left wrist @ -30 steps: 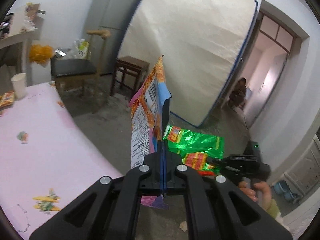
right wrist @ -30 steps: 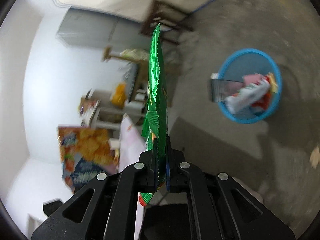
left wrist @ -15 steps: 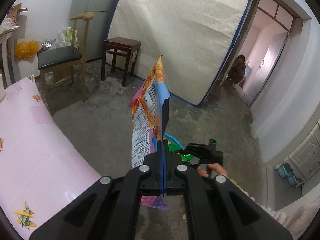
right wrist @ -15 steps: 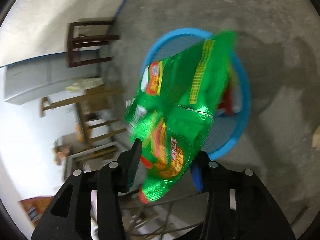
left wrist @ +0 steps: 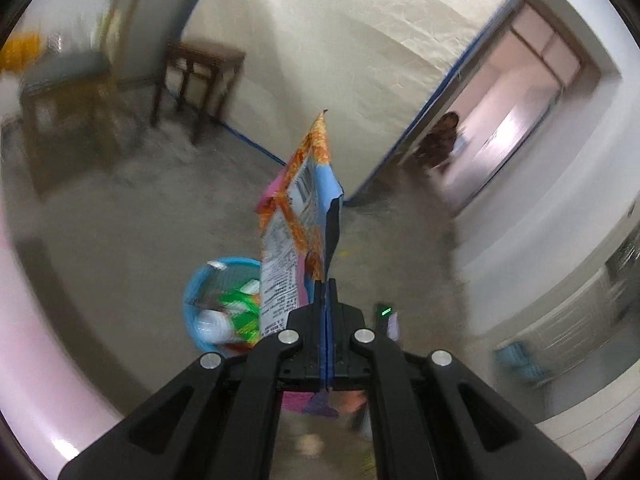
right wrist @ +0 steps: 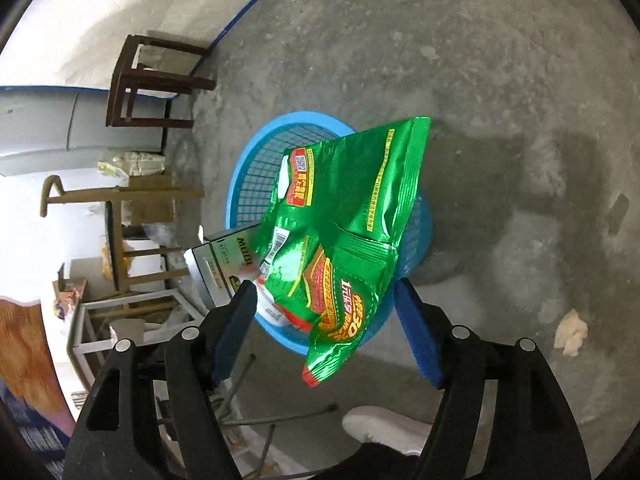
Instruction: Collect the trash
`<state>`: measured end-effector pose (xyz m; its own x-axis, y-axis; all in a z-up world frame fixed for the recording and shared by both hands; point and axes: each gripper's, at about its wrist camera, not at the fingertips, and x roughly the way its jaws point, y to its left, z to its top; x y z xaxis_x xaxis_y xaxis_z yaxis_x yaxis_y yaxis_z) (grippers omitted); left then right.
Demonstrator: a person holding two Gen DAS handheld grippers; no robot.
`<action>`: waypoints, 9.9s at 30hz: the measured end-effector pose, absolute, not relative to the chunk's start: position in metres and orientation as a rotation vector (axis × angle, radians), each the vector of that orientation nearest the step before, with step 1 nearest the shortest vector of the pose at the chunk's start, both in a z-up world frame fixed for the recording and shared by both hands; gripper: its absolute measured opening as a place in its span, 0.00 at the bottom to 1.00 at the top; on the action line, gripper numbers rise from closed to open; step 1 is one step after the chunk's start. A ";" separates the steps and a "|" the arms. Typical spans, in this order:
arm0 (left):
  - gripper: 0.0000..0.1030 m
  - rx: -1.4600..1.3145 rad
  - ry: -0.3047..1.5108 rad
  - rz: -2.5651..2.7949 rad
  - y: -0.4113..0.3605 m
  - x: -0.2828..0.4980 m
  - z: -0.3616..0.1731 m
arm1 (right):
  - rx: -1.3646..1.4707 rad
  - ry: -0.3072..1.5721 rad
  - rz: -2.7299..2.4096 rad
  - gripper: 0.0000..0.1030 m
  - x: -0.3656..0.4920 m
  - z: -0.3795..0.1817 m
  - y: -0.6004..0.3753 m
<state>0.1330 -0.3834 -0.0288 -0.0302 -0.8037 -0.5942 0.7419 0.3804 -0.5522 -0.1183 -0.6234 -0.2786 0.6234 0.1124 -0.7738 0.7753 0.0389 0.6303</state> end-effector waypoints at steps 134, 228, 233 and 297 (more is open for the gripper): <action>0.95 0.117 0.912 -0.088 -0.070 0.028 0.001 | -0.019 0.873 -0.319 0.92 -0.073 -0.044 -0.290; 0.95 0.088 0.872 -0.065 -0.064 0.020 0.014 | -0.047 0.819 -0.328 0.92 -0.078 -0.021 -0.278; 0.95 0.087 0.874 -0.064 -0.064 0.019 0.014 | -0.047 0.820 -0.330 0.92 -0.077 -0.021 -0.277; 0.95 0.083 0.873 -0.061 -0.062 0.017 0.014 | -0.041 0.812 -0.322 0.92 -0.068 -0.017 -0.266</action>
